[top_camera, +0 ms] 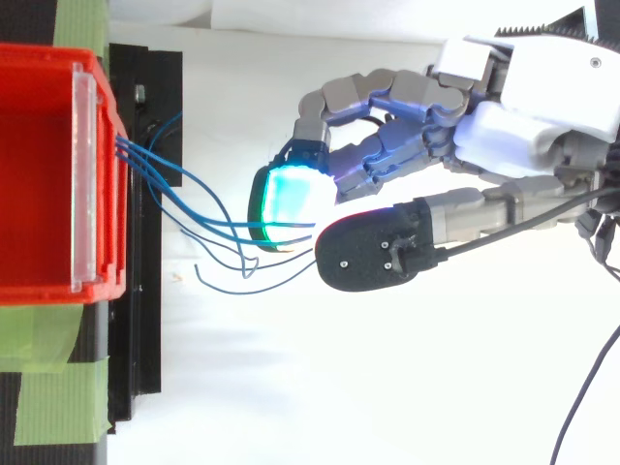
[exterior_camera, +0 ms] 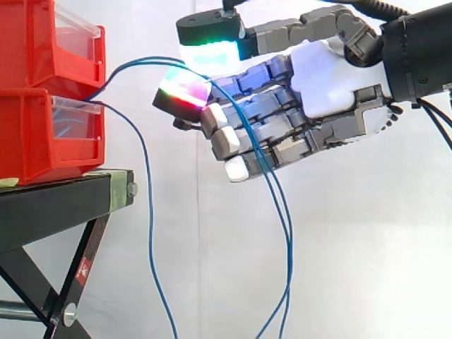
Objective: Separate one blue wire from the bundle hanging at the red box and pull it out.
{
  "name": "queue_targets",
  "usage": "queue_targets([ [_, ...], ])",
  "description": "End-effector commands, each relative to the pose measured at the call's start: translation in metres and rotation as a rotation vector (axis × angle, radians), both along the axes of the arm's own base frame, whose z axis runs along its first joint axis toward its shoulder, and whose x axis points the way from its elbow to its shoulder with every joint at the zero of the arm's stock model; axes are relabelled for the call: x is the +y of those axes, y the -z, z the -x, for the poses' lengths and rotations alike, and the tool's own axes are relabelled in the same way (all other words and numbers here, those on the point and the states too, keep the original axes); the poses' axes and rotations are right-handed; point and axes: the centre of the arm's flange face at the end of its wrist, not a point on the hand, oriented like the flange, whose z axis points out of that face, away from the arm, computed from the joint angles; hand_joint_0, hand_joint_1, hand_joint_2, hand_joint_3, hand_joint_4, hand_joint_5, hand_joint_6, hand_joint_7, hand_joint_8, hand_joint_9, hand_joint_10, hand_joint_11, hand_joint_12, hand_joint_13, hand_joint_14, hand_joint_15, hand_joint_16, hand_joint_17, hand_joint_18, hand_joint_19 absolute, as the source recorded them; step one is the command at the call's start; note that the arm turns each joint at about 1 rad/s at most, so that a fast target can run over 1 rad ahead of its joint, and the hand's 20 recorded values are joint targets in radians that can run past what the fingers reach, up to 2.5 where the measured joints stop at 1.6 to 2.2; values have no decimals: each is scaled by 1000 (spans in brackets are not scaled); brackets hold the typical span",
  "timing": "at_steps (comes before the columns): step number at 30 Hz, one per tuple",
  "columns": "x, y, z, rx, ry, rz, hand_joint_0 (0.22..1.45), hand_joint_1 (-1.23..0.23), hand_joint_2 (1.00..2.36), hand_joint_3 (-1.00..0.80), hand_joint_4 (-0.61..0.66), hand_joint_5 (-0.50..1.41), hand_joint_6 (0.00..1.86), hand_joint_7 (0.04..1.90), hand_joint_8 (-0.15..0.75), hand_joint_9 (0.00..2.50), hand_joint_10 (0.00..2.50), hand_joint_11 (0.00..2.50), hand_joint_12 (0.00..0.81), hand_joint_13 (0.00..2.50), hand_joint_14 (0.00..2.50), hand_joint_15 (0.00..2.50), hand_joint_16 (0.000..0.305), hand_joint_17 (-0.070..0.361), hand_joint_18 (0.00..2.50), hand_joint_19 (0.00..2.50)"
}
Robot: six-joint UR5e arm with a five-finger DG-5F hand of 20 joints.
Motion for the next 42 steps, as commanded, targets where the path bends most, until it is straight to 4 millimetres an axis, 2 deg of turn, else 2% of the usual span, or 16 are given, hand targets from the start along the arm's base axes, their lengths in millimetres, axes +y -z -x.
queue_targets([
  [1, 0, 0, 0, 0, -1, 0, 588, -750, 1035, 14, 85, -202, 842, 1192, 310, 718, 12, 1538, 371, 792, 12, 1543, 41, 91, 553, 741],
  [5, -1, 0, 0, 0, 2, 0, 590, -752, 1035, 9, 89, -202, 841, 1195, 317, 721, 11, 1547, 367, 882, 23, 1695, 41, 92, 562, 749],
  [10, 0, 0, 0, 0, 0, 2, 592, -752, 1034, 2, 87, -203, 841, 1192, 312, 706, 11, 1525, 353, 875, 675, 1506, 41, 92, 579, 766],
  [11, -1, 0, 0, 1, 0, 1, 592, -752, 1035, 2, 89, -203, 841, 1191, 316, 705, 11, 1535, 352, 877, 725, 1481, 41, 92, 581, 765],
  [13, -1, 0, 0, 1, 0, 1, 593, -753, 1035, 2, 88, -204, 841, 1182, 316, 705, 11, 1523, 340, 872, 1079, 1366, 42, 94, 596, 773],
  [16, -1, 0, 0, 2, 0, 2, 596, -755, 1034, -8, 90, -204, 840, 1183, 312, 705, 12, 1527, 336, 885, 1367, 1259, 42, 94, 622, 797],
  [18, 0, 0, 0, 4, -1, 2, 597, -755, 1034, -9, 90, -204, 840, 1184, 312, 705, 11, 1530, 340, 883, 1466, 1228, 42, 95, 623, 800],
  [26, 0, 0, 0, 3, 0, 1, 614, -765, 1036, -68, 99, -208, 831, 1171, 309, 692, 11, 1555, 343, 868, 1309, 1327, 44, 98, 612, 792],
  [31, -1, 1, 1, 11, 1, 0, 656, -816, 1039, -49, 100, -214, 838, 1164, 302, 647, 14, 1560, 349, 844, 1116, 1449, 44, 100, 595, 761],
  [36, -1, 1, 2, 15, 1, -1, 696, -877, 1034, -111, 159, -231, 856, 1192, 303, 601, 11, 1553, 354, 809, 983, 1519, 45, 101, 568, 725],
  [42, -1, 1, 2, 16, 1, 1, 734, -919, 1029, -181, 150, -232, 869, 1196, 297, 578, 13, 1541, 360, 778, 1003, 1491, 44, 100, 548, 691],
])
